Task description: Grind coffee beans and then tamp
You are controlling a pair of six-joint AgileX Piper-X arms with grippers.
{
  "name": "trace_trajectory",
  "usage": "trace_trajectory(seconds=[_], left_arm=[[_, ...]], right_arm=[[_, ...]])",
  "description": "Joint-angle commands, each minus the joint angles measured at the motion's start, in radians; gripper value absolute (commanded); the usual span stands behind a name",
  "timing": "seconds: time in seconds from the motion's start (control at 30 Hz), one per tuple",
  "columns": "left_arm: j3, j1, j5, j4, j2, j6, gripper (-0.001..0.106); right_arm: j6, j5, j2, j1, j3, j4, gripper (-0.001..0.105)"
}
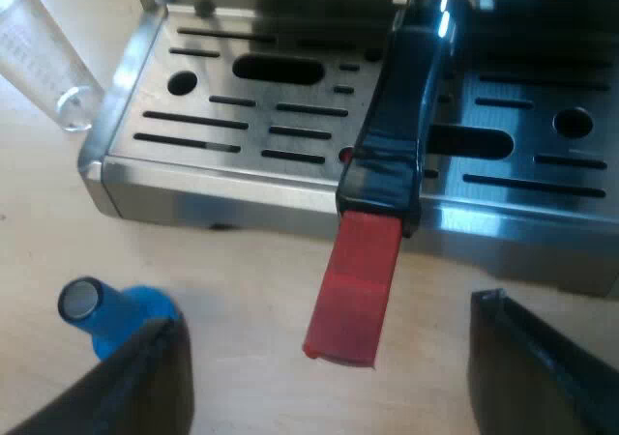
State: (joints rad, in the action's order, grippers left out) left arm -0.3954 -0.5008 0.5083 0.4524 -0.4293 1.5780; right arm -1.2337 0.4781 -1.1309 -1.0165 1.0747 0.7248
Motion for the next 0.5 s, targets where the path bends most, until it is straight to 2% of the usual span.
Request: trace_trajectory(seconds=[0.03,0.27,0.5], left_arm=[[0.029,-0.004,0.015,-0.047,0.006,-0.006,0.070],[0.049,-0.004,0.023,-0.063,0.006,-0.003,0.070],[0.049,-0.004,0.023,-0.063,0.006,-0.003,0.070]], right_arm=[[0.000,-0.081,-0.057,0.049,0.053,0.055,0.062],[0.042,-0.170,-0.153,0.141,0.081,0.081,0.062],[0.042,-0.177,-0.219,0.156,0.081,0.059,0.062]])
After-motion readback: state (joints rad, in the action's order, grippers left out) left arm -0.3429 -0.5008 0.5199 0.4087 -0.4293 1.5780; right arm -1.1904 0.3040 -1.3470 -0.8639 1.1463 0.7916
